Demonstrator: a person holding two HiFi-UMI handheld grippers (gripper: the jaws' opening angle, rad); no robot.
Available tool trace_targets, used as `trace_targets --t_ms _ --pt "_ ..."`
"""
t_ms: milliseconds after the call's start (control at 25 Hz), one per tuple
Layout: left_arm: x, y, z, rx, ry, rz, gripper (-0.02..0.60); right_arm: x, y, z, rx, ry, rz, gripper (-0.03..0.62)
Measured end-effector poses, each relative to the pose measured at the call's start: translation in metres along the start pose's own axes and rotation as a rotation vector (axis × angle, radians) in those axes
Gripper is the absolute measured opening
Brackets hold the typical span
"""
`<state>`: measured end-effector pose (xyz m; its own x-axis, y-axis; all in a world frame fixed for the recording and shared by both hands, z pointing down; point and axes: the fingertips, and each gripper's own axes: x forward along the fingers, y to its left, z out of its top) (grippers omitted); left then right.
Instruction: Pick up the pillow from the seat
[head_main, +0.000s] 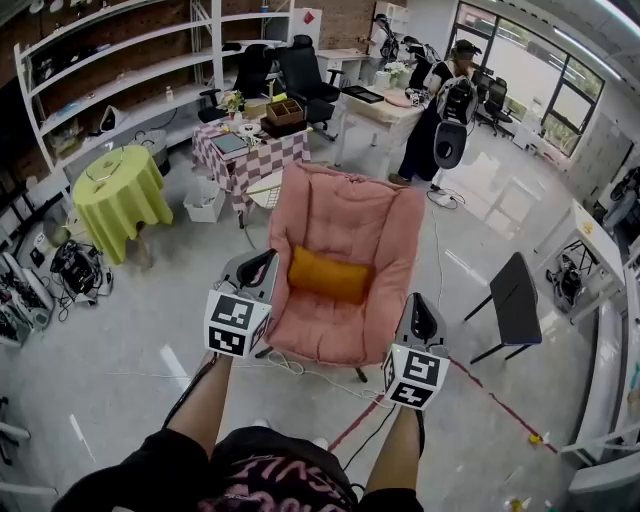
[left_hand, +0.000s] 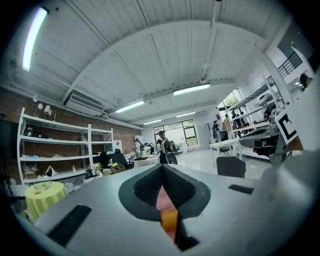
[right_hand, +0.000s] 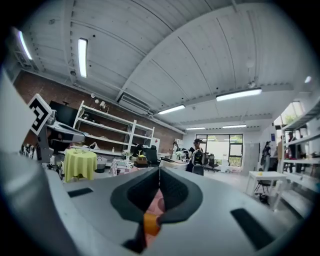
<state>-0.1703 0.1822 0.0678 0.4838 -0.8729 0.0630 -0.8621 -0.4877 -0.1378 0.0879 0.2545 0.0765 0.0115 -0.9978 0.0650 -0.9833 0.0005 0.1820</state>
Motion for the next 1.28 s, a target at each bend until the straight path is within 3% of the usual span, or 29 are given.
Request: trace_targets --t_ms 720,1280 --pt "0.000 -0.076 -0.002 0.035 0.031 0.032 0.009 -0.024 -0.058 -0.019 0.077 -0.022 0.044 0.021" --pt "0.007 -0.090 -0.016 0.086 0.063 0.044 0.009 -0.017 -0.055 -0.038 0.032 -0.024 0.092 0.021"
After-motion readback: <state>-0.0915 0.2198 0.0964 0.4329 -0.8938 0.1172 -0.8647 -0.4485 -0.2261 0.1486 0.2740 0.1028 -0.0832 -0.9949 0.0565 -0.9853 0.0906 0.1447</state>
